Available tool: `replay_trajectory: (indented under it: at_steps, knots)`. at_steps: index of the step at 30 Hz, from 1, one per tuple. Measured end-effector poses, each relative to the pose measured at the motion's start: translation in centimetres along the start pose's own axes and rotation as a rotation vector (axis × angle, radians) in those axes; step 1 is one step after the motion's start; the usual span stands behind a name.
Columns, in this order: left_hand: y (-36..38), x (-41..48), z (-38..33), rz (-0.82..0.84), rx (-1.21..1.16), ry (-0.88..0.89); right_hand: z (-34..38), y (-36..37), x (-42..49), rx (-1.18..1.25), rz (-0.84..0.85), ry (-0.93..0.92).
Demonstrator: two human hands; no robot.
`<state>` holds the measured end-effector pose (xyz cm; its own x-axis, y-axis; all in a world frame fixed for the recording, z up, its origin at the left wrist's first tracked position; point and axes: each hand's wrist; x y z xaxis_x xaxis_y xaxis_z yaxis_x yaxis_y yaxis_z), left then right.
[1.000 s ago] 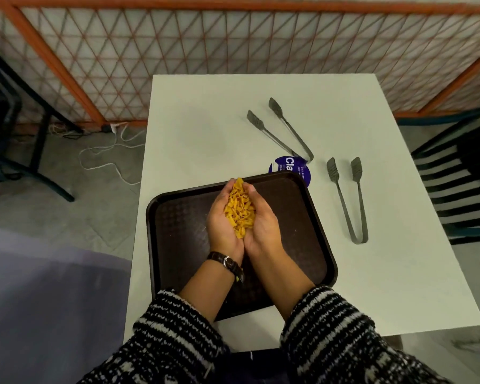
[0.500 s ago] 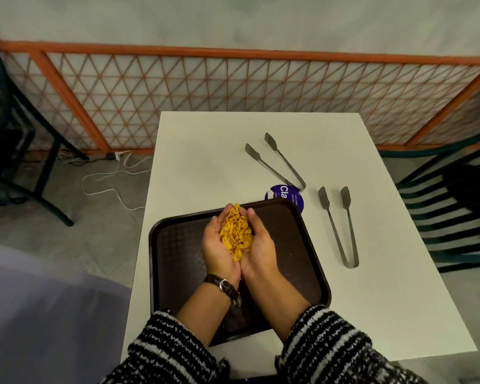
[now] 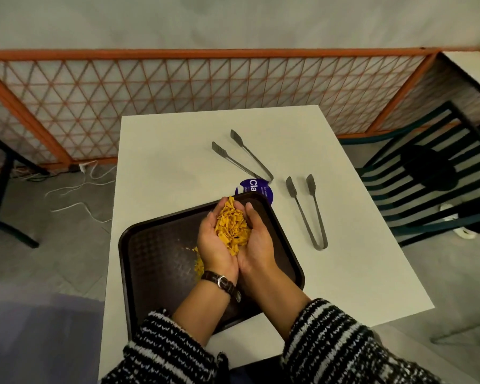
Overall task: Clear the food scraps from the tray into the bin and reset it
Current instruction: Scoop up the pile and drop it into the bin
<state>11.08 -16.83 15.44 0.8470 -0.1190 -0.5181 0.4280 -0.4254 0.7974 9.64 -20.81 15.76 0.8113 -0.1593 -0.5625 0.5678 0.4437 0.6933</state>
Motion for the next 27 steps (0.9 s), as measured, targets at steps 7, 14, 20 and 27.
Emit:
replay_trajectory:
  at_steps: [7,14,20,27]
  knots:
    - [2.2,-3.1,5.6,0.012,0.082,-0.053,4.5,-4.1,-2.3,0.044,-0.022,-0.097]
    - [2.1,-8.2,15.7,0.02,0.035,-0.157,10.1,-13.4,-6.3,0.082,-0.044,-0.159]
    - [-0.6,-14.7,27.7,0.026,-0.079,-0.194,15.5,-25.0,-11.7,0.008,-0.076,-0.165]
    - [-3.3,-20.7,39.8,-0.042,-0.004,-0.262,20.7,-36.7,-17.2,0.012,-0.19,-0.2]
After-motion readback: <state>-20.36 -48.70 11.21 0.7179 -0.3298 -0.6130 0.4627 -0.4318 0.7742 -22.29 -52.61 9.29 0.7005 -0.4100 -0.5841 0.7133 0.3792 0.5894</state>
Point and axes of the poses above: each hand's wrist, its own x-axis towards the middle knuckle, its own y-axis out of the palm, z = x × y, and after that the axes turned 12 degrees about -x, right-handed
